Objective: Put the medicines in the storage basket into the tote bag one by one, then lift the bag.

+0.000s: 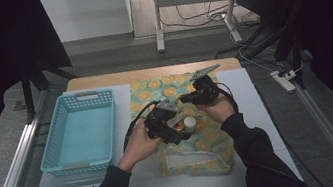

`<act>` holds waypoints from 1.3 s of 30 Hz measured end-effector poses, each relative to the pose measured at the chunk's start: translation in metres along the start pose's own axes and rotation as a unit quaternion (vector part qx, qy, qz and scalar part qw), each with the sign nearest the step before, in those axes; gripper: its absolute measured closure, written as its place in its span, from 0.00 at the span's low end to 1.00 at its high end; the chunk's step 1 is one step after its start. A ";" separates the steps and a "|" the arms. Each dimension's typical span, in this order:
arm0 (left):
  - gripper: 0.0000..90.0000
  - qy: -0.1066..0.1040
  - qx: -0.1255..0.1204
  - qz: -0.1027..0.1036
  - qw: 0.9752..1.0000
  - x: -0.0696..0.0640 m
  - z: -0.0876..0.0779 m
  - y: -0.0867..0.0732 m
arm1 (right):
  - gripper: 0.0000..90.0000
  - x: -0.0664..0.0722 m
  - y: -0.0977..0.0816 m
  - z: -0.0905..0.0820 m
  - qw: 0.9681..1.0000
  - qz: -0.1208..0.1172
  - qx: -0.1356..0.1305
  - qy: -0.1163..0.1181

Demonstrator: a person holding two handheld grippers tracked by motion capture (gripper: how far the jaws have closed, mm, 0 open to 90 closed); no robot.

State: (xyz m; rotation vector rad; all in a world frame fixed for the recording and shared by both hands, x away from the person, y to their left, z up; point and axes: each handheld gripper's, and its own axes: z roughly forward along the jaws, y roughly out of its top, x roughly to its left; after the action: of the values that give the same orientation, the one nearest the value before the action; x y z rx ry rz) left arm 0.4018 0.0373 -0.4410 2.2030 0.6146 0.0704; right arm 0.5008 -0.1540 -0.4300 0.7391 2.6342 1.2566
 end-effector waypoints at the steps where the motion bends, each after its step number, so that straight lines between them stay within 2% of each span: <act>1: 0.02 -0.005 -0.002 0.000 1.000 -0.001 -0.002 -0.001 | 1.00 0.001 0.000 0.000 1.000 -0.001 0.000 0.001; 3: 0.03 -0.013 -0.005 -0.001 1.000 -0.003 -0.005 -0.003 | 1.00 0.002 0.000 0.000 1.000 -0.002 -0.001 0.002; 8: 0.04 -0.021 0.000 0.004 1.000 -0.011 -0.008 -0.010 | 1.00 0.004 -0.001 0.000 1.000 -0.003 0.000 0.004; 13: 0.02 -0.016 0.002 0.011 1.000 -0.016 -0.009 -0.019 | 1.00 0.004 -0.001 0.000 1.000 -0.006 0.000 0.005; 19: 0.02 0.000 0.005 0.000 1.000 -0.021 -0.006 -0.031 | 1.00 0.006 -0.001 -0.001 1.000 -0.008 0.001 0.006; 23: 0.02 0.005 0.013 -0.006 1.000 -0.021 -0.003 -0.037 | 1.00 0.009 0.000 -0.001 1.000 -0.012 0.001 0.009; 30: 0.03 0.014 0.040 0.018 0.999 -0.019 0.007 -0.044 | 1.00 0.011 0.000 0.000 1.000 -0.013 0.001 0.012; 33: 0.02 0.004 0.041 0.011 0.999 -0.014 0.013 -0.050 | 1.00 0.013 0.000 0.001 1.000 -0.013 0.001 0.014; 39: 0.01 0.008 0.059 0.006 0.998 -0.004 0.026 -0.060 | 1.00 0.015 -0.002 0.004 1.000 -0.014 0.003 0.018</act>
State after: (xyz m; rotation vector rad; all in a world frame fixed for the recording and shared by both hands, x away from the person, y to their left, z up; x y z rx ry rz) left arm 0.3806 0.0497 -0.5017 2.3223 0.6281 0.0589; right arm 0.4883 -0.1446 -0.4329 0.6843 2.6678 1.2677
